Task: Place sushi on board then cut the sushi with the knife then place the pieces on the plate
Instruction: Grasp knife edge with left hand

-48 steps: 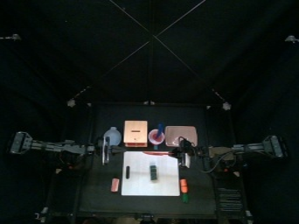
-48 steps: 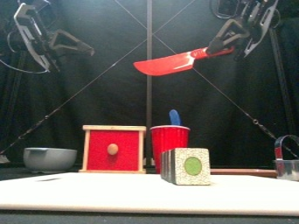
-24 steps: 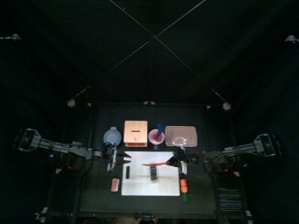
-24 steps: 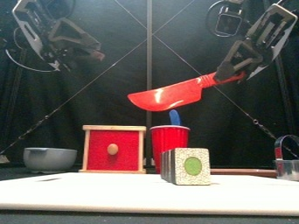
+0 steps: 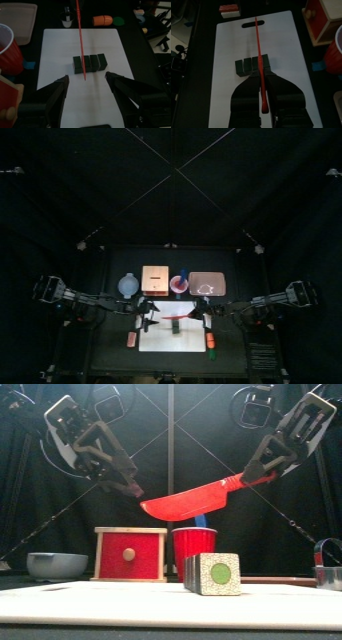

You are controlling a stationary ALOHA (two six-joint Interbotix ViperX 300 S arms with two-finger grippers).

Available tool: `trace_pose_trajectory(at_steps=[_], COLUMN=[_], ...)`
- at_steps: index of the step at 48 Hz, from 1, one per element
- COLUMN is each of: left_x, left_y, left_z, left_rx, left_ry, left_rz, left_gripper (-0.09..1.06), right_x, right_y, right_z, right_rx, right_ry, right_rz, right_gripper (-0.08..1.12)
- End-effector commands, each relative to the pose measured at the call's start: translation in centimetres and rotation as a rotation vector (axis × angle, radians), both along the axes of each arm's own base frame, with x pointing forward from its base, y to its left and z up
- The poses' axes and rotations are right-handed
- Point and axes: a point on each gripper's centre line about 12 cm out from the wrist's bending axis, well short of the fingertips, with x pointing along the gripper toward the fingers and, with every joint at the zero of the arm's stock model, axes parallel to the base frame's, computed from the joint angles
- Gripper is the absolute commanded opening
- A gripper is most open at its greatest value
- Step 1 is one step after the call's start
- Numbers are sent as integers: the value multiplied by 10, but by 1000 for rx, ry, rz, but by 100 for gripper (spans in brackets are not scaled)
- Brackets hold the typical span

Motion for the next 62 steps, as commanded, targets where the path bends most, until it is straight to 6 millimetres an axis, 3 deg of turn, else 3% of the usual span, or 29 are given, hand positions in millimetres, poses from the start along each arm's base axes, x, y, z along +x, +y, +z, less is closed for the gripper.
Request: trace_pose_trajectory(at_steps=[1, 16, 47, 62], left_x=[16, 40, 50, 50], left_y=[-3, -3, 15, 17], left_z=[5, -8, -16, -18], left_rx=[0, -23, -47, -42], left_ry=[-16, 22, 39, 43], left_rz=[-3, 25, 92, 96], left_gripper=[93, 93, 91, 69], right_x=[4, 4, 3, 3], right_y=[1, 1, 3, 3], right_z=[13, 12, 10, 10], right_rx=[6, 5, 0, 0], right_ry=[-45, -45, -39, -39], right_rz=[6, 7, 14, 14], right_gripper=[36, 37, 36, 36])
